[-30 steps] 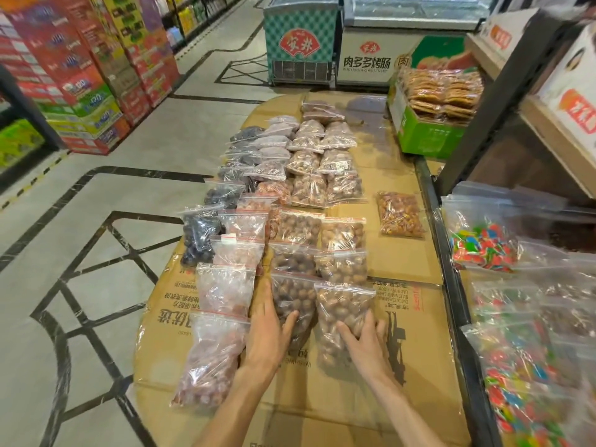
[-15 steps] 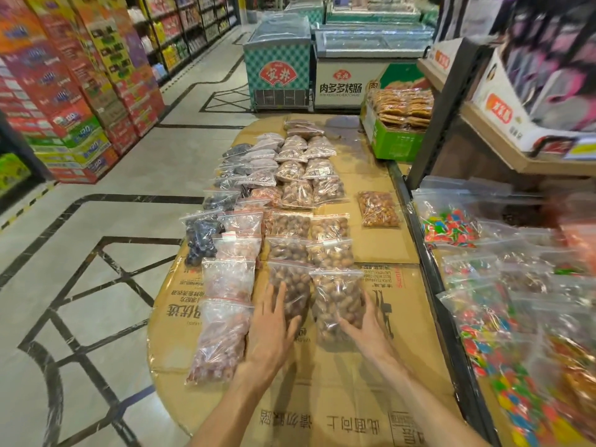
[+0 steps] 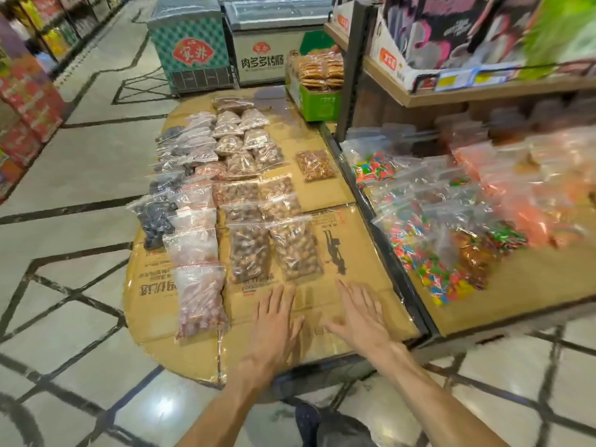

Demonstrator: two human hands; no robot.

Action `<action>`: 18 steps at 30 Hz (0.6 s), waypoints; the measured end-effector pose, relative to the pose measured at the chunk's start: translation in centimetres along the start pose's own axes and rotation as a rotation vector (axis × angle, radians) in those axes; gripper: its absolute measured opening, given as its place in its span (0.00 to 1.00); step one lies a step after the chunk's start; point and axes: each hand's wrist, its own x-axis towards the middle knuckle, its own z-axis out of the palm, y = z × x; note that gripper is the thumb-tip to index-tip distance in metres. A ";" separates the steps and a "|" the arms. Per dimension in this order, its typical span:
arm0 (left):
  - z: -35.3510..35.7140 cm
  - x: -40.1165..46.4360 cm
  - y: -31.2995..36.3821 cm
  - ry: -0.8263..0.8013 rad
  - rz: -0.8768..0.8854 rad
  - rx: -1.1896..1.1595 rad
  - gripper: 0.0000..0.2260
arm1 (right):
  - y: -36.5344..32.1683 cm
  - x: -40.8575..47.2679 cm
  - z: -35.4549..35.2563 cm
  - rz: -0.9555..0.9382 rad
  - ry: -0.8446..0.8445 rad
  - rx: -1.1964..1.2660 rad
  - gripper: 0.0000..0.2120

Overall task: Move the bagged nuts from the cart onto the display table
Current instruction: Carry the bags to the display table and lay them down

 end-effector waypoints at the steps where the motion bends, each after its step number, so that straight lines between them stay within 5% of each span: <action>1: 0.6 -0.6 0.8 -0.010 0.030 -0.004 0.38 | 0.6 -1.3 0.1 0.020 0.006 -0.027 0.47; 18: 7.2 -4.7 25.6 -0.136 0.550 0.050 0.41 | 22.5 -20.1 -0.8 0.485 0.119 0.037 0.45</action>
